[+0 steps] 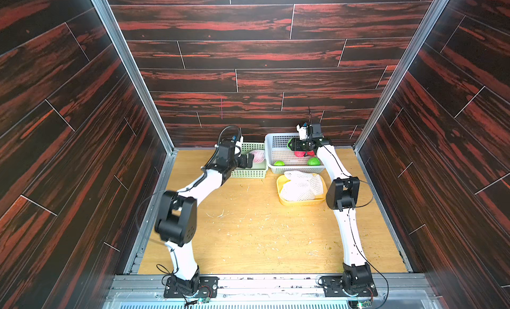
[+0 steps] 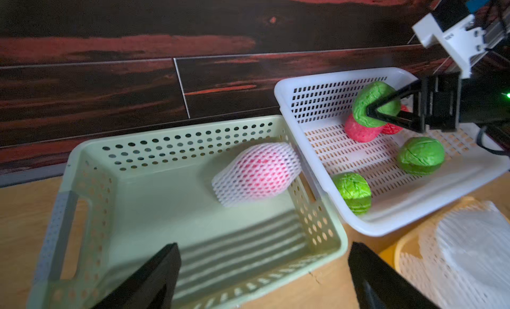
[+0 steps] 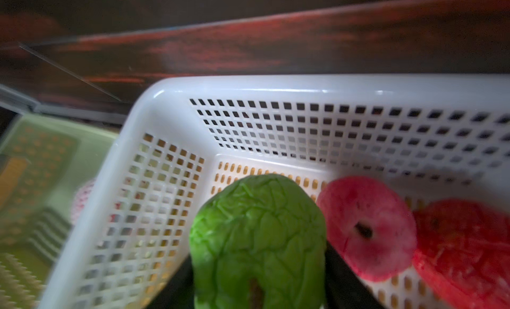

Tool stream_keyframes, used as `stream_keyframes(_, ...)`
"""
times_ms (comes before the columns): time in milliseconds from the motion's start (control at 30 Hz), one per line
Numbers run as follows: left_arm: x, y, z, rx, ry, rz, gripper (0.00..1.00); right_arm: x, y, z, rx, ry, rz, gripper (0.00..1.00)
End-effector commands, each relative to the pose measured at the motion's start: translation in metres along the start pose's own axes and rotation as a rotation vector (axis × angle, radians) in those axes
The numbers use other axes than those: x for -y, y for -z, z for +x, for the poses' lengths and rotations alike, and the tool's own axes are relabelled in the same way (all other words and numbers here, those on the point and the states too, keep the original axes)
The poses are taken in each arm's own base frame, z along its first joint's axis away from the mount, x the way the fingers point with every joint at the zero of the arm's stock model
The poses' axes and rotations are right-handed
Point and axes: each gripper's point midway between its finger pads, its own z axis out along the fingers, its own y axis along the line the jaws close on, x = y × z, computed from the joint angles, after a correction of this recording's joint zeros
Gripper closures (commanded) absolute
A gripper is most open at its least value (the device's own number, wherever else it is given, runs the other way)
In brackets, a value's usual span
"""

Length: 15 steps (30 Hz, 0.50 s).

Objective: Remove foam nets from apples
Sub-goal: Place the apple in the basket.

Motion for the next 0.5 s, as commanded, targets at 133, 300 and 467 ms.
stream_keyframes(133, -0.008, -0.049, 0.023, -0.172, -0.023, 0.042, 0.0, -0.025, 0.028, -0.032, 0.066, 0.051, -0.061, 0.14)
stream_keyframes(300, -0.005, -0.077, 0.026, -0.232, -0.168, 0.165, 0.0, -0.064, 0.097, -0.073, 0.14, 0.085, -0.157, 0.12)
stream_keyframes(467, -0.011, -0.092, 0.036, -0.298, -0.329, 0.248, 0.0, -0.102, 0.167, -0.097, 0.192, 0.105, -0.262, 0.12)
